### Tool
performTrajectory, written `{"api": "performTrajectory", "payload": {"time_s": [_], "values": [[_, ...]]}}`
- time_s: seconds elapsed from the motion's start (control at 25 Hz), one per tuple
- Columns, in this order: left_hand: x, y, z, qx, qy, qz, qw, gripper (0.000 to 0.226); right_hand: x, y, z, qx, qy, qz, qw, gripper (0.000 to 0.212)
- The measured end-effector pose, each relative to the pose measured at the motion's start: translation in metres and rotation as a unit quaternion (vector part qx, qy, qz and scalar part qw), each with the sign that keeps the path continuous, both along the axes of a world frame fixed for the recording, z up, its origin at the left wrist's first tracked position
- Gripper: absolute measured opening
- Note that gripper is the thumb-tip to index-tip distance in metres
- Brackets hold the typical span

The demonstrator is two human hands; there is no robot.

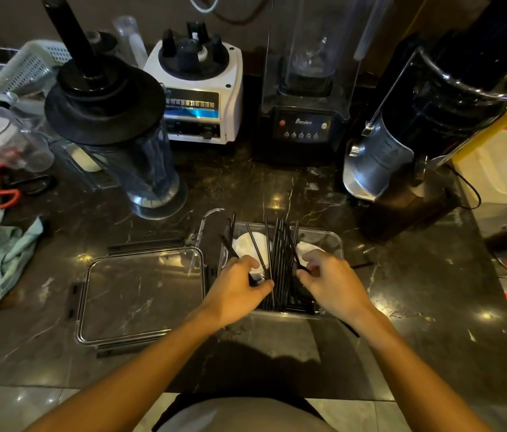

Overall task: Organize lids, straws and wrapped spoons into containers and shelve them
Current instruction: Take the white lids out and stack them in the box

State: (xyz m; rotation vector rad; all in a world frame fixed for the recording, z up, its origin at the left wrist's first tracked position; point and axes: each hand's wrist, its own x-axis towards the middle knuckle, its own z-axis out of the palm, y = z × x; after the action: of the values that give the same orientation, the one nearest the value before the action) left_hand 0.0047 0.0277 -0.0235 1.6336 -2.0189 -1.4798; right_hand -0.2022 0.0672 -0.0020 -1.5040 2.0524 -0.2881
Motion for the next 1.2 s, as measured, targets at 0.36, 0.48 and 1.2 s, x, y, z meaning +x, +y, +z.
{"api": "performTrajectory", "payload": {"time_s": [0.36,0.48,1.2], "values": [[-0.005,-0.001,-0.006,-0.054,0.073,-0.04,0.995,0.025,-0.008,-0.016,-0.006,0.082,0.215,0.077,0.97,0.038],[-0.016,-0.006,-0.007,-0.046,0.081,-0.057,0.994,0.024,-0.003,-0.025,-0.011,0.118,0.244,0.107,0.957,0.039],[-0.028,-0.029,0.012,-0.123,0.047,-0.062,0.989,0.023,-0.034,0.006,0.015,-0.162,-0.096,-0.199,0.962,0.009]]}}
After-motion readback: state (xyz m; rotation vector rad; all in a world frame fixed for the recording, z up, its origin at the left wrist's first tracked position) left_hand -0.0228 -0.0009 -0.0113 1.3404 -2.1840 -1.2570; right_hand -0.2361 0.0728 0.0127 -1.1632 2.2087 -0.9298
